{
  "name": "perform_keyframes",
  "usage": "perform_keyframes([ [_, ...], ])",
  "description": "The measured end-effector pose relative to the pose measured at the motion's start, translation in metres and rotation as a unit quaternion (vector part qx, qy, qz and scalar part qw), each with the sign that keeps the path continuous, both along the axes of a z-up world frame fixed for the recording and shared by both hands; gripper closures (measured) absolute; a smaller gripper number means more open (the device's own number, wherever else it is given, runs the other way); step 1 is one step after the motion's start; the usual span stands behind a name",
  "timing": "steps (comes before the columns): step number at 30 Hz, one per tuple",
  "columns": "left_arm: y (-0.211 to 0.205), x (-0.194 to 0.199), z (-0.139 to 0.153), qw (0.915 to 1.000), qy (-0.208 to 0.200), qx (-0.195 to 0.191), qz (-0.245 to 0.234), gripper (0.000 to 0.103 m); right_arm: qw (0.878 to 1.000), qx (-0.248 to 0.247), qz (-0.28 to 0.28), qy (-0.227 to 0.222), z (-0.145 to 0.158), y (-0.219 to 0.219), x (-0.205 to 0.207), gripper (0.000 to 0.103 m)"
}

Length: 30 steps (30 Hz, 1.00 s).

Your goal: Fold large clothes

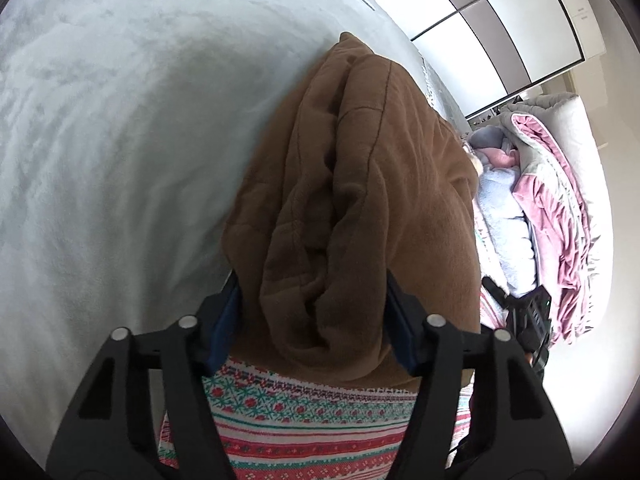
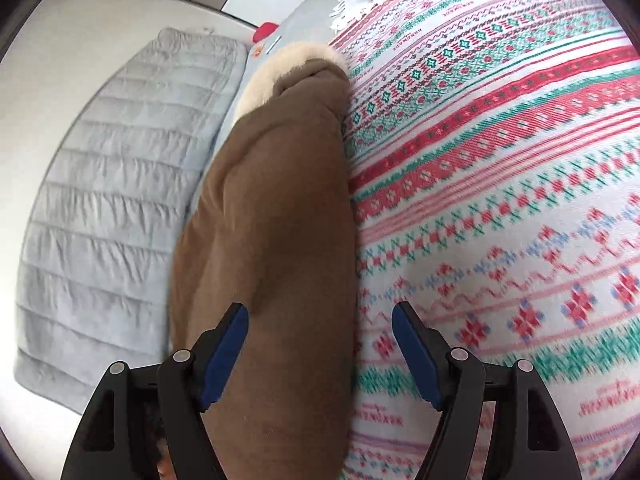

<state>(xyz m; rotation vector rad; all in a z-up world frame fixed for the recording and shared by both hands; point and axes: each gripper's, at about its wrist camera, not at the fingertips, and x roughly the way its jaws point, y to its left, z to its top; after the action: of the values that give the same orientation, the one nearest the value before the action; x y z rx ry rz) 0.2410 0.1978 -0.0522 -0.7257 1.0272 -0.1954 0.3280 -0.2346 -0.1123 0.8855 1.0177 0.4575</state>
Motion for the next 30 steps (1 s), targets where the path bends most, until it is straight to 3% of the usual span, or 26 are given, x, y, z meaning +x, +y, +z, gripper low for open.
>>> perform_keyframes([
  [3,0.001,0.002,-0.003,1.0000,0.001,-0.004,0.001,0.040,1.000,0.014,-0.006,-0.007,-0.002,-0.002,0.022,0.028],
  [6,0.004,0.002,-0.010,0.9995,0.002,-0.029,0.009,0.031,1.000,0.016,-0.020,-0.010,-0.003,0.001,0.051,0.028],
  [8,0.002,0.005,-0.011,0.9998,0.003,-0.019,-0.006,0.029,0.999,0.018,-0.026,-0.009,-0.004,0.004,0.073,0.028],
  [18,-0.004,0.007,-0.009,0.9999,0.001,0.009,-0.008,0.037,1.000,0.010,-0.018,-0.006,-0.010,0.026,0.142,0.014],
  [21,-0.007,0.007,-0.006,0.9998,-0.005,0.019,-0.006,0.044,1.000,-0.009,-0.006,-0.020,-0.005,0.032,0.148,0.013],
  [23,-0.011,0.007,-0.003,0.9994,-0.010,0.033,-0.009,0.051,0.999,-0.023,-0.004,-0.031,-0.001,0.035,0.146,0.020],
  [24,-0.015,0.008,0.000,0.9988,-0.011,0.045,-0.013,0.053,0.999,-0.021,-0.002,-0.036,0.000,0.036,0.144,0.033],
  [25,-0.018,0.009,0.003,0.9979,-0.012,0.061,-0.018,0.056,0.999,-0.015,-0.004,-0.039,0.003,0.038,0.142,0.039],
  [27,-0.024,0.011,0.007,0.9969,-0.008,0.076,-0.021,0.058,0.999,-0.037,-0.008,-0.039,0.010,0.041,0.138,0.045],
  [30,-0.019,0.015,0.007,0.9980,0.004,0.061,-0.012,0.061,0.995,-0.084,-0.003,-0.048,0.025,0.051,0.136,0.055],
])
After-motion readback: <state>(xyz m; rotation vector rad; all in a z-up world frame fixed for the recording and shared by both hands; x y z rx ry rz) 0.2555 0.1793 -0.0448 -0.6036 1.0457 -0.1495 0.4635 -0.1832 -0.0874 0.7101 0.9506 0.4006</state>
